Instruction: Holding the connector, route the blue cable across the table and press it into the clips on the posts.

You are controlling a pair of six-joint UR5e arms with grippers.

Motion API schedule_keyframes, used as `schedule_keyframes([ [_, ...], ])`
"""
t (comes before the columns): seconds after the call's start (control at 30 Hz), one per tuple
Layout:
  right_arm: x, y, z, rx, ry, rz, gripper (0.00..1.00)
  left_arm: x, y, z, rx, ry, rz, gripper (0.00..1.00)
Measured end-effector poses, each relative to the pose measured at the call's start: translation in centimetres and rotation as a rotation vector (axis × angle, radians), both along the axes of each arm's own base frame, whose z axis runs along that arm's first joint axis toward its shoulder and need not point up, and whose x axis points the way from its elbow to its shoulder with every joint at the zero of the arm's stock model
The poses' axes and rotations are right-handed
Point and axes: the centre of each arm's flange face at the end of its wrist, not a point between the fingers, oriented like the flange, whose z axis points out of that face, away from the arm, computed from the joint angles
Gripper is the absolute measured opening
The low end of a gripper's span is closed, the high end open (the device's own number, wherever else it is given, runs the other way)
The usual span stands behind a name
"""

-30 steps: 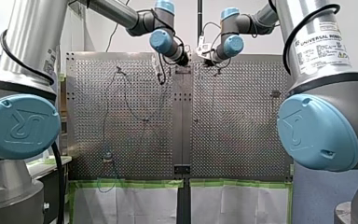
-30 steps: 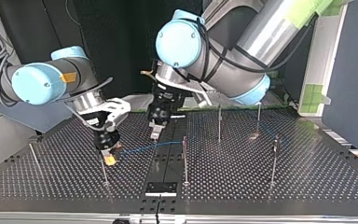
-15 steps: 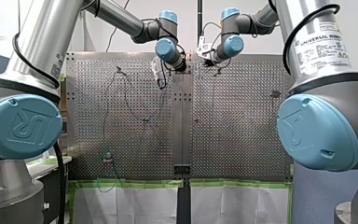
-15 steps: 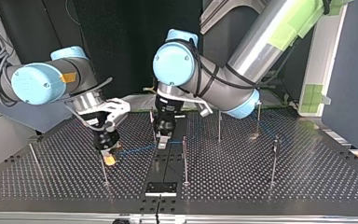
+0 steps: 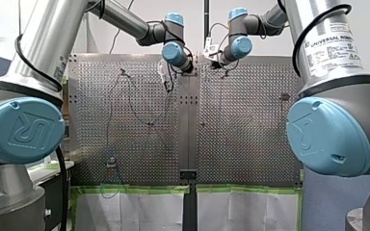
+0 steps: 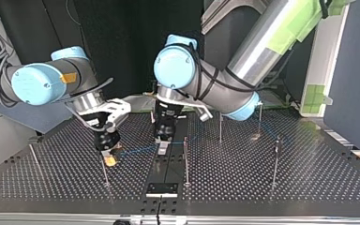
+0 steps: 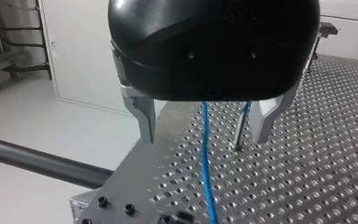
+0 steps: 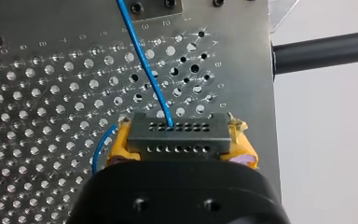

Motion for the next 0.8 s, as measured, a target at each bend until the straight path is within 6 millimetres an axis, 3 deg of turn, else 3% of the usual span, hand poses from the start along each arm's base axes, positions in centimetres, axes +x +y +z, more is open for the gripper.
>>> schedule_keyframes([
  [0.4,0.0,-0.1,0.0,-0.002,-0.003,-0.001,0.00,2.8,-1.3,-1.7,0.027,0.040,0.037,1.00],
  [0.73,0.0,-0.1,0.0,0.000,-0.004,0.000,0.00,3.9,-1.9,1.7,-0.013,-0.023,0.048,1.00],
  [0.77,0.0,-0.1,0.0,0.001,-0.004,0.000,0.00,3.9,-1.9,2.0,-0.014,-0.026,0.052,0.91],
  [0.8,0.0,-0.1,0.0,0.001,-0.004,0.000,0.00,3.9,-1.9,2.2,-0.015,-0.027,0.058,0.91],
])
